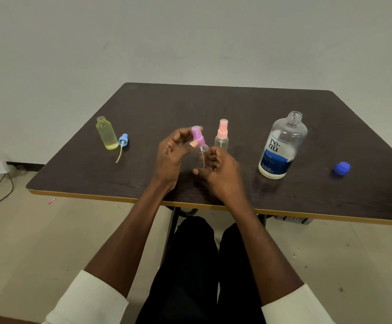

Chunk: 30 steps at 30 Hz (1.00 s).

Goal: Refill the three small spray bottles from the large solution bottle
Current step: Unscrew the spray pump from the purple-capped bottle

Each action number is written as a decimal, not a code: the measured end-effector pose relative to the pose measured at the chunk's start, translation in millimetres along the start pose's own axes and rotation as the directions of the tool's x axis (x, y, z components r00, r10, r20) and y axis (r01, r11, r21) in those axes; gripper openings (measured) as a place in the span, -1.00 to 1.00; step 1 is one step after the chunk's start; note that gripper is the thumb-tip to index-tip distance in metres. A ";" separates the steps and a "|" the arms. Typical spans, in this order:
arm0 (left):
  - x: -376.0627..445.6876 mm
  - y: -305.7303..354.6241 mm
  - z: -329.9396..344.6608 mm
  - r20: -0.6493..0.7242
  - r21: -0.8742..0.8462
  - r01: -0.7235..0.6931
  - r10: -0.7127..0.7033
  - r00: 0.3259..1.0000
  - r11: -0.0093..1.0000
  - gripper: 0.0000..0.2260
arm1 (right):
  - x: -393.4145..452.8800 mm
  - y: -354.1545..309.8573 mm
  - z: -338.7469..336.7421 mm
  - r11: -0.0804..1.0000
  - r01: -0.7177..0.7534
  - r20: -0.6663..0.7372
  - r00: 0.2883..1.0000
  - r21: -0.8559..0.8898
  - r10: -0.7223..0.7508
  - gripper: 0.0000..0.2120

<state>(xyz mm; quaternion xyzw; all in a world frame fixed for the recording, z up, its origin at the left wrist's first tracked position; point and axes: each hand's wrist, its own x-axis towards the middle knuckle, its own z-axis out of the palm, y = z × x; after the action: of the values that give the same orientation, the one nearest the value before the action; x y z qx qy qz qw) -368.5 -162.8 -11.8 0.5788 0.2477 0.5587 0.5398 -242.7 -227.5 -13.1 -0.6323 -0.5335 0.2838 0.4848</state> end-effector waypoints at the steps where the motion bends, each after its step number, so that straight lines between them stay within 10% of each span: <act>1: 0.4 -0.9 -0.8 0.007 -0.014 -0.002 0.002 1.000 1.000 -0.72 | -0.1 0.0 0.1 1.000 -0.006 0.003 1.000 0.002 0.006 -0.65; 17: -2.0 2.6 1.8 0.054 0.034 0.027 -0.029 0.998 0.999 -0.70 | 0.6 0.8 -0.1 1.000 -0.020 0.005 1.000 0.012 0.020 -0.65; 30: 23.6 13.2 5.0 -0.310 -0.205 -0.034 -0.032 0.950 0.978 -0.70 | 0.5 0.3 -0.3 1.000 0.015 -0.003 1.000 0.022 -0.015 -0.59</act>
<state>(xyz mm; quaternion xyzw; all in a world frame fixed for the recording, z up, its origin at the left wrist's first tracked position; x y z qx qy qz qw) -362.1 -147.4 10.2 0.4240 0.2697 0.6660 0.5513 -242.2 -227.0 -13.2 -0.6231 -0.5346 0.2852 0.4946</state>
